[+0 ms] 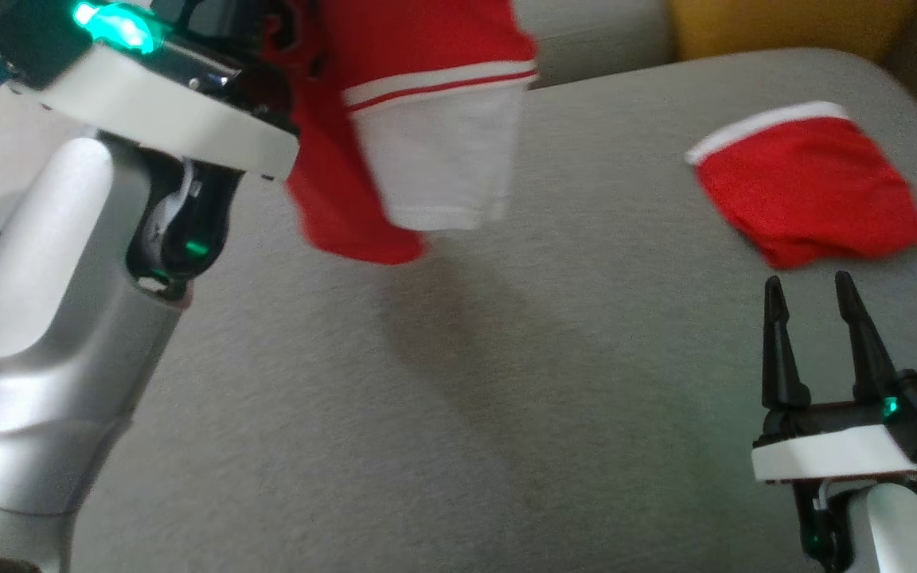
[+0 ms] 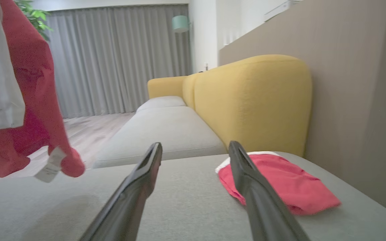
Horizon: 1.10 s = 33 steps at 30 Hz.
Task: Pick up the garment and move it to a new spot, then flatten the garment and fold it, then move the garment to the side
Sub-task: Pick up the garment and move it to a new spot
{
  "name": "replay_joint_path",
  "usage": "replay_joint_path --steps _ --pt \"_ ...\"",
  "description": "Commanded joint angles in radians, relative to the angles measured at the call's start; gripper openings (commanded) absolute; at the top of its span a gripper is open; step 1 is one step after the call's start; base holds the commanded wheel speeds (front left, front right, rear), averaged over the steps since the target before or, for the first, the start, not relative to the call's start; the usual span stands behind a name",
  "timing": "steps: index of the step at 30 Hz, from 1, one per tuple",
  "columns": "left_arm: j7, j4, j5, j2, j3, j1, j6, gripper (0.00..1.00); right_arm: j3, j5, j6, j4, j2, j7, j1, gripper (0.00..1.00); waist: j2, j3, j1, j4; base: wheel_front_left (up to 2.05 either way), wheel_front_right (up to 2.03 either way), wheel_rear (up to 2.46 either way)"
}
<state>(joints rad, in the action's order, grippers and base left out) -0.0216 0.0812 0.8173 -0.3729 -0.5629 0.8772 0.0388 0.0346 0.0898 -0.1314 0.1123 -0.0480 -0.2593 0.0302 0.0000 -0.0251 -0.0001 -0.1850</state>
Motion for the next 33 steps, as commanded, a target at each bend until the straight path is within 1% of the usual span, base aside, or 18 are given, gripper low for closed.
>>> replay_joint_path --steps 1,5,8,9,11,13,14,15,16,17,19,21,23,26,31,33 --pt "0.01 -0.031 0.005 -0.017 0.035 0.058 -0.013 0.0 -0.035 0.01 0.001 -0.037 -0.003 -0.002 0.035 1.0 0.0 0.025 0.0001 -0.125 0.0 0.0 0.0" --pt "0.017 0.007 0.025 0.021 0.005 0.013 -0.023 0.0 -0.061 0.03 0.001 -0.052 -0.002 -0.002 0.056 1.0 0.0 -0.016 0.0001 -0.159 0.0 0.0 0.0" --pt "-0.011 0.085 0.008 0.047 -0.042 -0.05 -0.016 0.0 -0.085 0.049 0.001 -0.066 -0.002 -0.002 0.071 1.0 0.0 -0.064 0.0001 -0.17 0.0 0.0 0.0" --pt "-0.011 0.085 0.008 0.047 -0.042 -0.05 -0.016 0.0 -0.085 0.049 0.001 -0.066 -0.002 -0.002 0.071 1.0 0.0 -0.064 0.0001 -0.17 0.0 0.0 0.0" --pt "-0.043 0.166 -0.02 0.063 -0.083 -0.094 -0.005 0.0 -0.104 0.056 0.001 -0.073 -0.002 -0.002 0.082 1.0 0.0 -0.106 0.0001 -0.169 0.0 0.0 0.0" --pt "-0.098 0.269 -0.073 0.074 -0.13 -0.127 0.006 0.0 -0.127 0.061 0.001 -0.074 -0.002 -0.002 0.093 1.0 0.0 -0.151 0.0001 -0.164 0.0 0.0 0.0" --pt "-0.133 0.329 -0.096 0.082 -0.145 -0.141 0.003 0.02 -0.14 0.062 0.001 -0.072 -0.002 -0.002 0.099 1.0 0.0 -0.17 0.0001 -0.161 0.0 0.0 0.0" --pt "-0.166 0.389 -0.113 0.095 -0.153 -0.156 -0.007 0.25 -0.152 0.06 0.001 -0.069 -0.002 -0.002 0.104 1.0 0.0 -0.189 0.0001 -0.157 0.0 0.0 0.0" --pt "-0.191 0.443 -0.114 0.116 -0.148 -0.171 -0.019 0.68 -0.163 0.059 0.001 -0.067 -0.002 -0.002 0.109 1.0 0.0 -0.206 0.0001 -0.152 0.0 0.0 0.0" --pt "-0.211 0.486 -0.117 0.136 -0.143 -0.182 -0.026 1.0 -0.172 0.059 0.001 -0.064 -0.002 -0.002 0.113 1.0 0.0 -0.219 0.0001 -0.146 0.0 0.0 0.0" --pt "-0.232 0.536 -0.14 0.167 -0.145 -0.199 -0.024 1.0 -0.176 0.056 0.001 -0.057 -0.002 -0.002 0.116 1.0 0.0 -0.238 0.0001 -0.124 0.0 0.0 0.0" --pt "-0.238 0.549 -0.167 0.194 -0.127 -0.221 -0.029 1.0 -0.173 0.048 0.001 -0.043 -0.002 -0.002 0.109 1.0 0.0 -0.23 0.0001 -0.091 0.0 0.0 0.0" --pt "-0.239 0.499 -0.215 0.214 -0.063 -0.263 -0.055 1.0 -0.166 0.038 0.001 -0.026 -0.002 -0.002 0.097 1.0 0.0 -0.207 0.0001 -0.056 0.0 0.0 0.0" --pt "-0.24 0.399 -0.296 0.24 0.039 -0.389 -0.089 1.0 -0.147 0.027 0.001 0.002 -0.002 -0.002 0.066 1.0 0.0 -0.141 0.0001 -0.009 0.0 0.0 0.0" --pt "-0.24 0.243 -0.421 0.279 0.191 -0.646 -0.126 1.0 -0.11 0.004 0.001 0.03 -0.002 -0.002 -0.01 1.0 0.0 -0.004 0.0001 0.063 0.0 0.0 0.0" --pt "-0.24 0.177 -0.47 0.291 0.243 -0.737 -0.134 1.0 -0.106 -0.009 0.001 0.028 -0.002 -0.002 -0.037 1.0 0.0 0.031 0.0001 0.089 0.0 0.0 0.0"
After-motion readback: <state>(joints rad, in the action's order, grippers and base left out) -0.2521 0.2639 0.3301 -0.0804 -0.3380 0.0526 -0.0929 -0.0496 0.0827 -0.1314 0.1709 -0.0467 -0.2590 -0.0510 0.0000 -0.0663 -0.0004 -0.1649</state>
